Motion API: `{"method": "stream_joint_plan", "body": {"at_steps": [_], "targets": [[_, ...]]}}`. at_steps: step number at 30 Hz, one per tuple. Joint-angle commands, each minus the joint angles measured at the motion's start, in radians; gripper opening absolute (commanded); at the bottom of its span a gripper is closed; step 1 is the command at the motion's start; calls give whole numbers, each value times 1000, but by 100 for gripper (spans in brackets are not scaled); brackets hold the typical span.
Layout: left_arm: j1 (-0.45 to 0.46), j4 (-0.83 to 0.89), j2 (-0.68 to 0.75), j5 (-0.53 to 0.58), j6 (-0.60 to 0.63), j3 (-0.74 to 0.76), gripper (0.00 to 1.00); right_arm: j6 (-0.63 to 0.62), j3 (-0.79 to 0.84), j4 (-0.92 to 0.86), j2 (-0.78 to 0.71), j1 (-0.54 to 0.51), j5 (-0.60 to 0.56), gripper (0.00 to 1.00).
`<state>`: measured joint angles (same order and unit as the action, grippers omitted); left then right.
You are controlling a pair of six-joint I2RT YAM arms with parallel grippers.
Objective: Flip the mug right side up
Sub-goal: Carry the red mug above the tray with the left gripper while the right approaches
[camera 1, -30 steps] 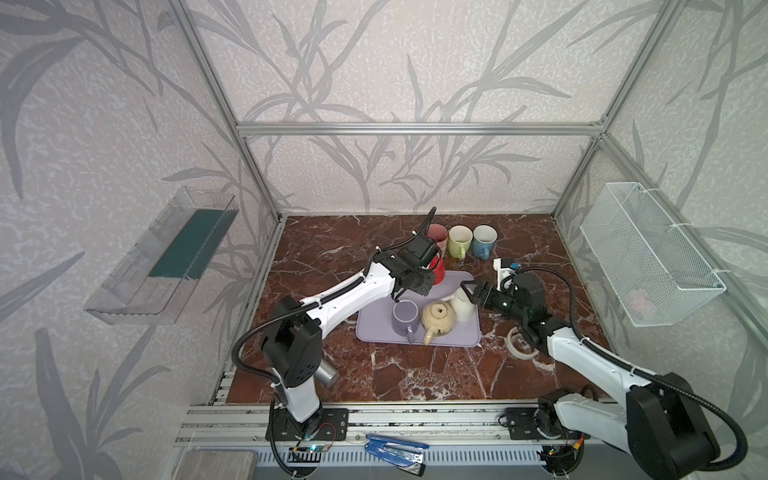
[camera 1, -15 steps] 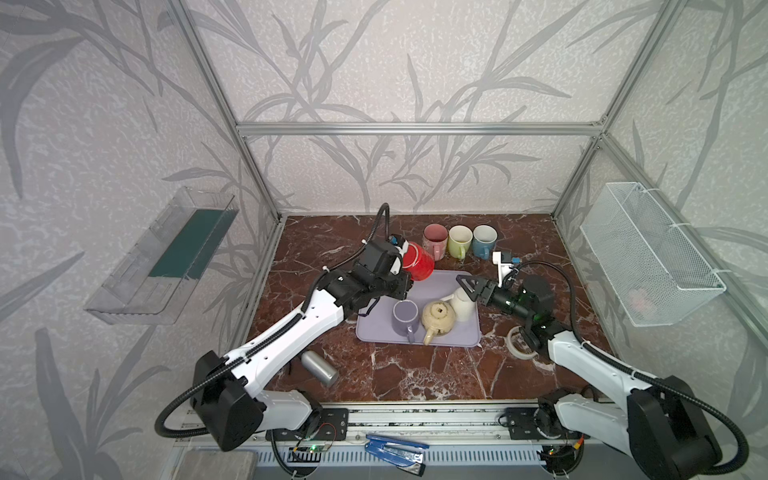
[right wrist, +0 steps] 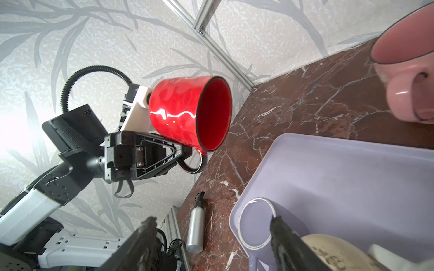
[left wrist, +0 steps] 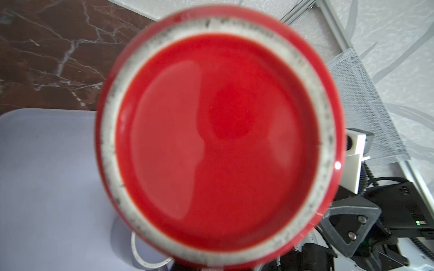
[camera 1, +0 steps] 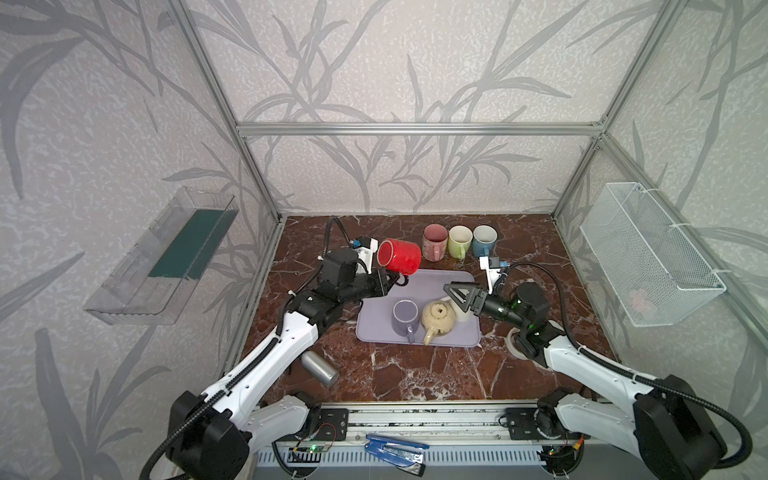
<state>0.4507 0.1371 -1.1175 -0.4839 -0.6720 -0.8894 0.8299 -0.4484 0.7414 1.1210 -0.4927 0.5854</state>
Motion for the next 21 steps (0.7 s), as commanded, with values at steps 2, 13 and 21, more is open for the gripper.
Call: {"method": "stream_joint_plan", "body": {"at_steps": [2,13,21], "targets": [[-39,-319,47,-144,-157,43,0,3,-48,100,35,-43,-6,76],[-81,-474,41,-192,-242,96,0,59,-80,254,187,-97,-6,77],[-98,-529,36,-202,-268,116,0,61,-141,255,253,-136,-22,76]]}}
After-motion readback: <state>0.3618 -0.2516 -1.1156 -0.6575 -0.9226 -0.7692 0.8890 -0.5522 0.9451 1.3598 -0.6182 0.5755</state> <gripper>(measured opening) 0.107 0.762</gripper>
